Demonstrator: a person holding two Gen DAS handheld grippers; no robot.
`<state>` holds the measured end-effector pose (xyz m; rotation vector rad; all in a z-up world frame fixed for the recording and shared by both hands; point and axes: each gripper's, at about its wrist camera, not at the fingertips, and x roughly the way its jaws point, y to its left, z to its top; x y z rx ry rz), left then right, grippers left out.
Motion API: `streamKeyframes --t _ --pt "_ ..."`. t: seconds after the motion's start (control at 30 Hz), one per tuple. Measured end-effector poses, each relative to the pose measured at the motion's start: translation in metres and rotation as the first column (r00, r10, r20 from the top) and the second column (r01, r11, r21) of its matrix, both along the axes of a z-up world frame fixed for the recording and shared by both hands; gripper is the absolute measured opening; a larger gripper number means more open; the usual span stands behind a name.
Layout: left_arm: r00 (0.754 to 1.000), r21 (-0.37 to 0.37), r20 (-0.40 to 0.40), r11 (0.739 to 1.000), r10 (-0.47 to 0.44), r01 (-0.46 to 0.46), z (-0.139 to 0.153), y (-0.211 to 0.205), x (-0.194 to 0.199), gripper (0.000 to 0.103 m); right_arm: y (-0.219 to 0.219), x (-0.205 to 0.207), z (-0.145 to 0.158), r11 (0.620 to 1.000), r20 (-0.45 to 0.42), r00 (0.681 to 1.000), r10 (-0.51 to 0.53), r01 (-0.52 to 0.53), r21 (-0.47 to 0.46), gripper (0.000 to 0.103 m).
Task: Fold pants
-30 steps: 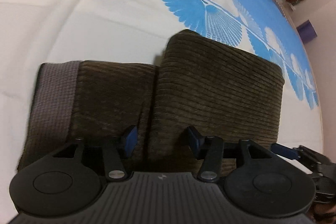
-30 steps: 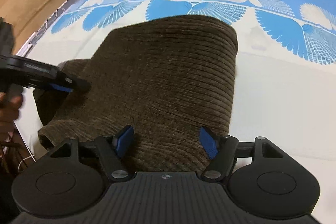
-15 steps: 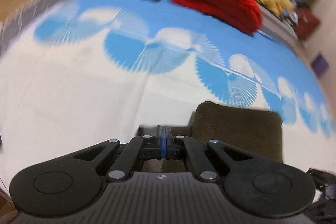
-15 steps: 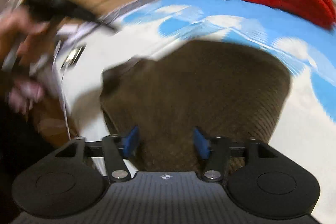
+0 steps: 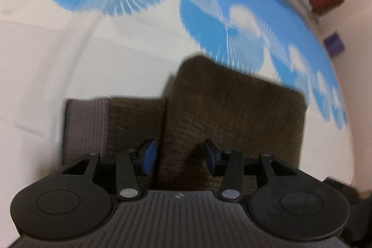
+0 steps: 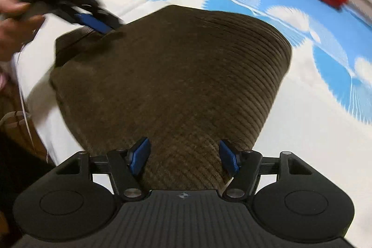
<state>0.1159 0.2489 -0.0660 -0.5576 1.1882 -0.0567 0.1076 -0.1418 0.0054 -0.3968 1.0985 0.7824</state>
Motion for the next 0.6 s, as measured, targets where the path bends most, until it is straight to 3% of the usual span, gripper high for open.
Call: streamKeyframes --t 0.1,0.13,0.17,0.27,0.37,0.5,0.53,0.57,0.6 --pt "0.997 0.095 -0.019 0.993 -0.071 0.072 -0.012 -0.023 0.01 0.041 -0.016 0.011 0.004 0.996 -0.064 0.996 -0.065 0.069 0.058 0.067" --pt "0.996 0.122 -0.017 0.989 -0.083 0.084 -0.01 -0.027 0.011 0.023 -0.02 0.017 0.005 0.991 -0.086 0.991 -0.1 0.106 0.077 0.067" --pt "0.997 0.122 -0.01 0.989 -0.081 0.081 -0.004 -0.026 0.01 0.016 -0.025 0.022 0.006 0.985 -0.097 0.985 -0.141 0.15 0.09 0.067" --pt "0.994 0.12 0.086 0.991 -0.063 0.052 0.039 -0.017 -0.004 0.015 -0.038 0.032 0.009 0.956 -0.101 0.962 -0.254 0.265 0.125 0.067" --pt "0.98 0.227 0.191 0.974 -0.06 0.015 0.081 -0.009 -0.032 0.016 -0.044 0.04 0.011 0.922 -0.118 0.935 -0.333 0.35 0.166 0.07" --pt "0.988 0.276 0.143 0.957 0.054 -0.092 0.076 0.029 -0.06 0.018 -0.044 0.041 0.005 0.888 -0.176 0.907 -0.383 0.414 0.201 0.081" --pt "0.99 0.262 0.119 0.959 0.082 -0.11 0.068 0.039 -0.062 0.032 -0.042 0.041 0.0 0.884 -0.197 0.901 -0.386 0.422 0.201 0.081" --pt "0.991 0.25 0.08 0.96 0.11 -0.127 0.056 0.048 -0.062 0.067 -0.04 0.042 -0.004 0.88 -0.216 0.896 -0.389 0.43 0.199 0.081" --pt "0.989 0.247 0.051 0.958 0.14 -0.148 0.046 0.056 -0.06 0.083 -0.038 0.043 -0.007 0.877 -0.239 0.889 -0.392 0.439 0.195 0.081"
